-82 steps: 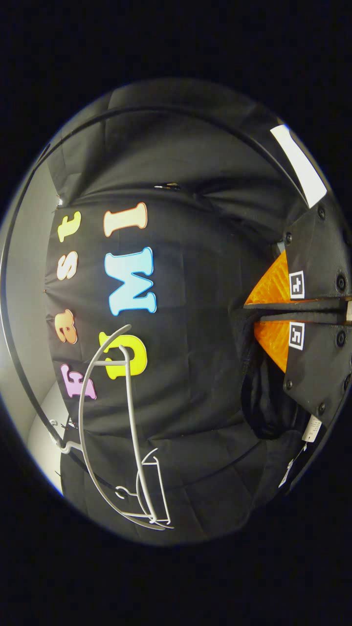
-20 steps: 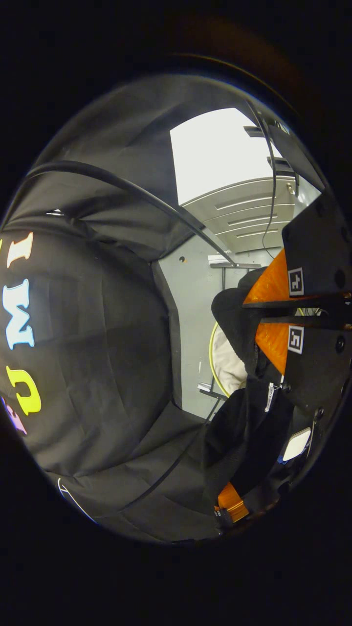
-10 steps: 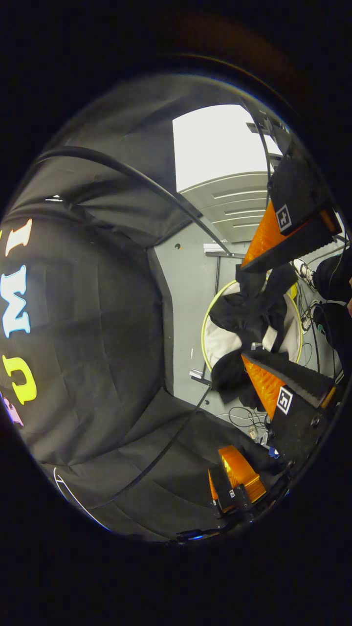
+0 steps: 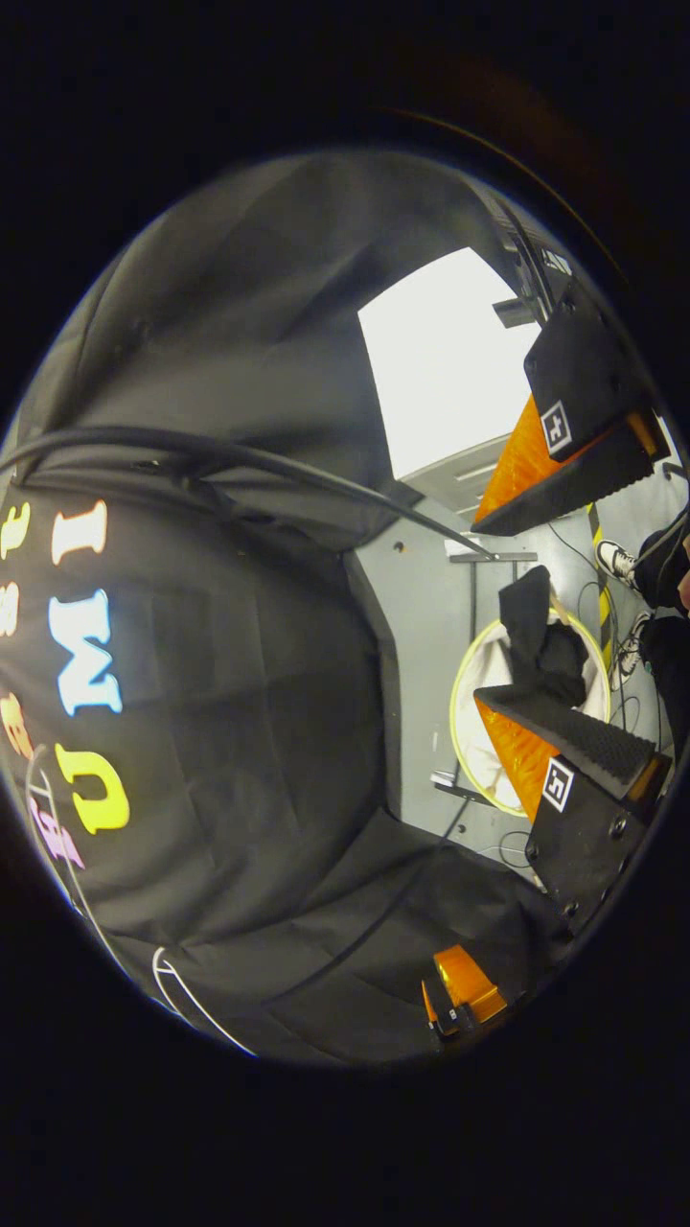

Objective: Grasp the clothes on the hanger with both hands and then place them into the laundry hamper below.

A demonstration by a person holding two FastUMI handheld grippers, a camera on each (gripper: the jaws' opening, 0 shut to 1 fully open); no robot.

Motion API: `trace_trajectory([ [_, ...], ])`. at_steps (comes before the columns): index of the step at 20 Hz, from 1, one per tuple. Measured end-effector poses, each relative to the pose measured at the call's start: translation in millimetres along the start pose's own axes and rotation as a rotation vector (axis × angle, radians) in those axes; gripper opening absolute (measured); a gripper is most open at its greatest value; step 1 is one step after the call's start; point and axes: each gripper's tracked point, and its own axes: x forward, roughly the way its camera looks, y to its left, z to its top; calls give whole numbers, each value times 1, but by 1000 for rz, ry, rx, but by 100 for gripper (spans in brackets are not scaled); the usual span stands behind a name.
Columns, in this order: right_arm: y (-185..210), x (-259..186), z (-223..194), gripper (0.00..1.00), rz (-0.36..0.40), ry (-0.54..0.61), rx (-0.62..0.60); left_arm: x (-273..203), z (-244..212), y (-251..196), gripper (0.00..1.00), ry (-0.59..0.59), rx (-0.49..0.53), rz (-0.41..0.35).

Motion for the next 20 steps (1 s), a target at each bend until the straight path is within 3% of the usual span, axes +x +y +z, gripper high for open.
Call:
trace_trajectory([
  [5,-34,-28,58,99,-38,-162,20,-31,98,-27,96,-177,19,6],
  [10,-59,-56,118,99,-14,-328,28,-82,182,-60,96,-336,5,33],
  [15,-77,-92,171,94,23,-493,40,-139,243,-83,96,-472,-11,82],
  [17,-83,-100,184,98,33,-533,48,-153,258,-90,96,-510,-20,94],
  [18,-87,-104,188,93,36,-543,49,-161,266,-95,96,-525,-28,103],
  [20,-95,-112,200,93,42,-566,62,-179,276,-107,96,-556,-46,109],
])
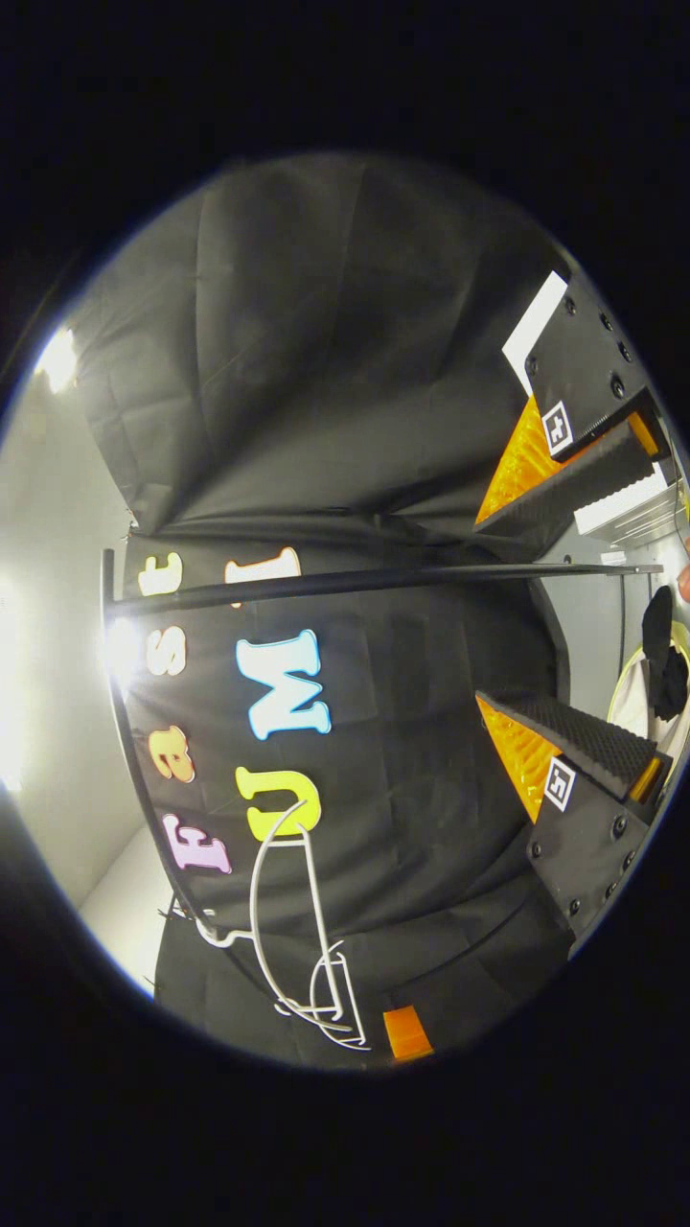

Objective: Grasp the clothes on the hanger with both hands and then place them into the laundry hamper below.

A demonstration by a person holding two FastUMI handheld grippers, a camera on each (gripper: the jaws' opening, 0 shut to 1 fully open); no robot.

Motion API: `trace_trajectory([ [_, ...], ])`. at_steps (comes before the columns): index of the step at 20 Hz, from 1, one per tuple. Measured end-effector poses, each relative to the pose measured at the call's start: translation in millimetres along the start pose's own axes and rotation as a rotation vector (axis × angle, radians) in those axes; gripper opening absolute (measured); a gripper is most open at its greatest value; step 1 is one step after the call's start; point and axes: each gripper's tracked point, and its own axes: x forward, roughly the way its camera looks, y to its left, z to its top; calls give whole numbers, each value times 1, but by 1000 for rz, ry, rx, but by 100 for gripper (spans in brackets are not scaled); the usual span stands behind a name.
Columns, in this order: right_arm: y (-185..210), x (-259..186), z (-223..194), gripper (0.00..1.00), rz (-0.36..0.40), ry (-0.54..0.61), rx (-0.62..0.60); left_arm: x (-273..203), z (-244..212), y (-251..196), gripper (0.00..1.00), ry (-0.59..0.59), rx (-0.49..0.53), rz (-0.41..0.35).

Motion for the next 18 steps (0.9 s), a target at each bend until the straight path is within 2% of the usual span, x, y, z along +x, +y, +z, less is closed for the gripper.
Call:
trace_trajectory([
  [2,-7,-9,12,93,-2,-45,15,-6,17,-6,96,-38,-11,10],
  [3,-12,-11,20,98,-4,-67,17,-10,25,-8,96,-53,-15,22],
  [4,-15,-12,25,95,-8,-85,18,-12,30,-10,96,-62,-19,30],
  [5,-18,-13,31,98,-7,-104,16,-13,33,-13,96,-68,-26,34],
  [8,-25,-18,44,98,-3,-146,4,-20,42,-15,96,-86,-49,63],
  [9,-27,-20,47,92,-1,-154,2,-24,45,-16,96,-92,-53,75],
  [10,-28,-22,48,98,6,-159,2,-27,48,-16,96,-98,-53,86],
  [15,-40,-34,45,100,50,-168,-1,-49,57,-25,95,-128,-32,144],
  [18,-43,-41,36,97,77,-155,7,-64,49,-35,95,-126,-52,178],
])
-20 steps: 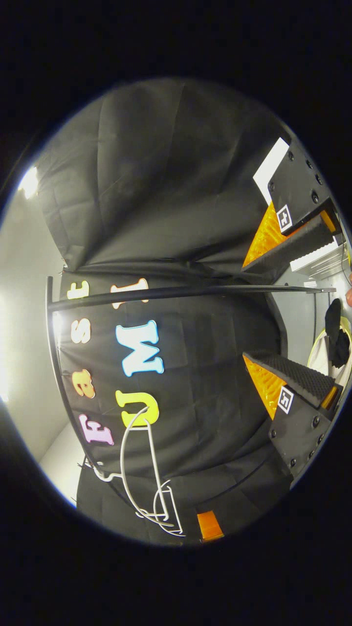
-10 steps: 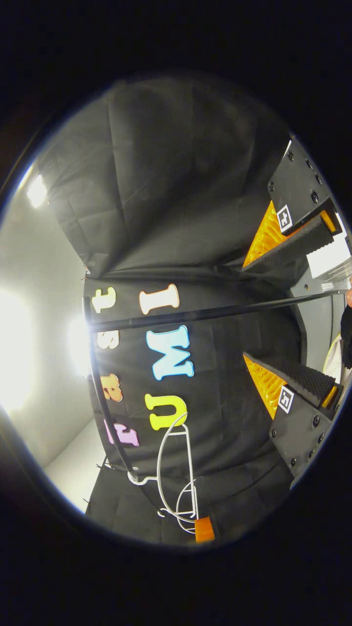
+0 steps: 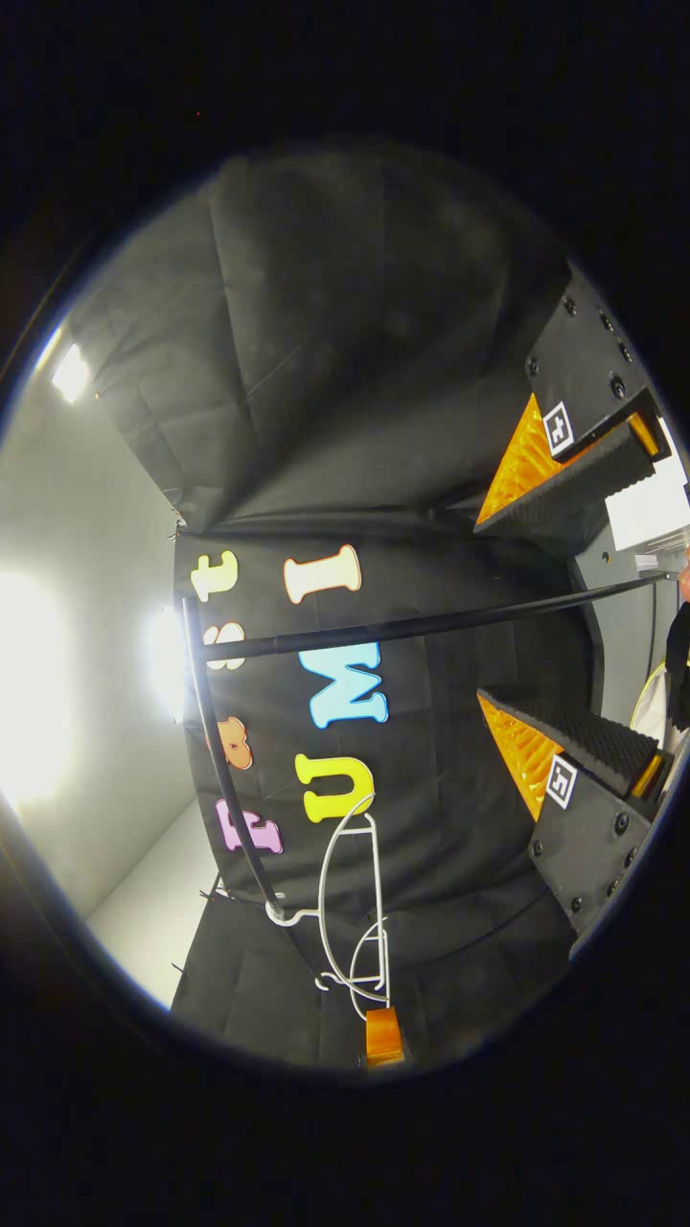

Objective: Grasp the clothes on the hanger with both hands and then place them into the laundry hamper below.

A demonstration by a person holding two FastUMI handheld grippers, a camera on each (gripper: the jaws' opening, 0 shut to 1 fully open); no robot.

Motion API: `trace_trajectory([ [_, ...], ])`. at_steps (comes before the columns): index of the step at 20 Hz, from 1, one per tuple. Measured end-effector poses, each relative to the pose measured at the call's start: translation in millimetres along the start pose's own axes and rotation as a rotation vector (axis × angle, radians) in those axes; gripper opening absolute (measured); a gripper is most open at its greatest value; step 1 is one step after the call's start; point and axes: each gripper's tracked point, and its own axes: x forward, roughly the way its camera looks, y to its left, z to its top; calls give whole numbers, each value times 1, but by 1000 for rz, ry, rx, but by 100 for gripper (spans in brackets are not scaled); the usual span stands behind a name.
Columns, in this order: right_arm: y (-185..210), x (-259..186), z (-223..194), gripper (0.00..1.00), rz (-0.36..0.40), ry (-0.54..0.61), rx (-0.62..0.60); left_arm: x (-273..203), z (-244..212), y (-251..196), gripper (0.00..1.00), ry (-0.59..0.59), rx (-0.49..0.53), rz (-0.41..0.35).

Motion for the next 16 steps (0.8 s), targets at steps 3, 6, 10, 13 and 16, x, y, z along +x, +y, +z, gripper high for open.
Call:
trace_trajectory([
  [3,-6,-8,-2,97,-5,4,-5,-17,-1,-10,96,5,-19,-7],
  [6,-8,-15,0,97,-29,-5,21,-23,4,-14,95,2,30,-24],
  [10,-3,-15,-2,97,-61,4,25,-14,4,-13,96,-5,28,-60],
  [13,6,-17,1,97,-83,-3,19,-12,2,-2,96,-2,25,-78],
  [16,16,-19,2,97,-106,-9,20,-9,-3,18,96,3,24,-83],
])
